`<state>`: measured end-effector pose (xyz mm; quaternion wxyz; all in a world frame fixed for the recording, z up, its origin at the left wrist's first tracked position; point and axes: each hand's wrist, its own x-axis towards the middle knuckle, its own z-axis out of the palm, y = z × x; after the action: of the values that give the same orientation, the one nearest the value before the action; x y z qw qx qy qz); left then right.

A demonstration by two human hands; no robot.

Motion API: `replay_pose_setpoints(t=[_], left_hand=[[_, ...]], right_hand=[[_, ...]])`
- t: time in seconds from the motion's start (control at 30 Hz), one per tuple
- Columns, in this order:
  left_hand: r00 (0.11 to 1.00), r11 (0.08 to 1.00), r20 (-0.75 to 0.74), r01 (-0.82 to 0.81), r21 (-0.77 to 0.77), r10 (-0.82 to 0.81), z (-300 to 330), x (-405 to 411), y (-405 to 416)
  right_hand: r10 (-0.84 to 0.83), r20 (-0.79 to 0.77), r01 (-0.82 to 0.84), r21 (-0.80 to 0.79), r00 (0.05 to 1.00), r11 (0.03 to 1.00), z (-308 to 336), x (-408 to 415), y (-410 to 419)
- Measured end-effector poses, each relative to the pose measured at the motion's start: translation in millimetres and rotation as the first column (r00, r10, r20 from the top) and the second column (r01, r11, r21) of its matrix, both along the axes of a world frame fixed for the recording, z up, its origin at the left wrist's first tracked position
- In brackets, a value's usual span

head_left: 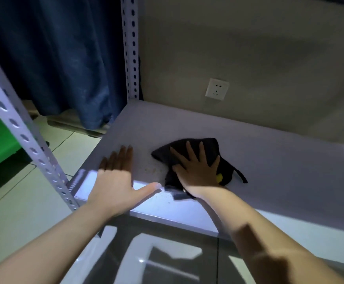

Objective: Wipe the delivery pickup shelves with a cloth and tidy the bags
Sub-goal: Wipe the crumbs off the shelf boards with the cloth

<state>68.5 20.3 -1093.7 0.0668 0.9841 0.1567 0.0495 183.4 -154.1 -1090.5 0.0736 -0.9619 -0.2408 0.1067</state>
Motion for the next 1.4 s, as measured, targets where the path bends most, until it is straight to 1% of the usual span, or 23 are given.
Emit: replay_pose_setpoints(t=[0.07,0.17,0.27,0.33,0.4,0.47,0.53,0.67,0.7,0.83,0.97,1.0,1.1,1.23,1.3,1.4], left_hand=[[0.999,1.0,-0.036,-0.001,-0.002,0.001,2,-1,1],[1.0,1.0,-0.029,0.009,-0.024,-0.009,6,-3,4],[0.996,0.993,0.038,-0.077,-0.088,0.081,3,-2,14],[0.985,0.976,0.078,-0.14,-0.168,0.155,-3,-3,26],[0.983,0.966,0.083,-0.143,-0.214,0.164,-8,-4,33],[0.985,0.974,0.111,-0.111,-0.198,0.134,-10,-3,32],[0.98,0.98,0.158,-0.089,-0.177,0.117,-8,-3,31],[0.971,0.982,0.226,-0.04,-0.187,0.083,-6,-5,40],[0.973,0.982,0.221,-0.021,-0.186,0.062,-6,-7,42],[0.992,0.987,0.097,0.095,-0.133,-0.082,8,-13,28],[0.967,0.968,0.057,0.25,-0.006,-0.249,10,-10,14],[0.963,0.963,0.037,0.268,-0.001,-0.268,12,-10,12],[0.948,0.951,-0.085,0.301,-0.076,-0.307,21,-13,-1],[0.919,0.921,-0.105,0.365,-0.136,-0.38,35,-15,-27],[0.9,0.912,-0.151,0.398,-0.098,-0.409,38,-16,-38],[0.878,0.895,-0.208,0.446,0.03,-0.431,42,-17,-54]], right_hand=[[0.075,-0.005,-0.075,-0.022,0.997,0.997,3,-29,-19],[0.113,-0.122,-0.114,-0.003,0.986,0.993,11,-64,-50],[0.174,-0.073,-0.179,-0.073,0.982,0.981,14,-80,-62],[0.198,-0.084,-0.205,-0.077,0.977,0.976,16,-79,-50],[0.221,-0.093,-0.226,-0.051,0.971,0.973,17,-74,-27],[0.243,-0.075,-0.245,-0.017,0.967,0.969,14,-62,5],[0.244,-0.017,-0.244,-0.049,0.97,0.968,7,-45,41],[0.154,0.06,-0.149,-0.084,0.986,0.985,-2,-21,80],[0.145,0.055,-0.141,-0.076,0.988,0.987,-3,-20,80],[0.146,0.014,-0.146,-0.02,0.989,0.989,1,-28,65],[0.143,-0.021,-0.143,0.033,0.989,0.989,6,-35,28],[0.147,-0.013,-0.147,0.036,0.989,0.989,6,-39,14],[0.178,-0.011,-0.178,-0.008,0.984,0.984,11,-52,-29],[0.273,-0.019,-0.273,-0.062,0.962,0.96,21,-61,-75],[0.318,-0.019,-0.319,-0.074,0.948,0.945,24,-62,-93],[0.388,0.0,-0.386,-0.103,0.921,0.917,30,-61,-115]])
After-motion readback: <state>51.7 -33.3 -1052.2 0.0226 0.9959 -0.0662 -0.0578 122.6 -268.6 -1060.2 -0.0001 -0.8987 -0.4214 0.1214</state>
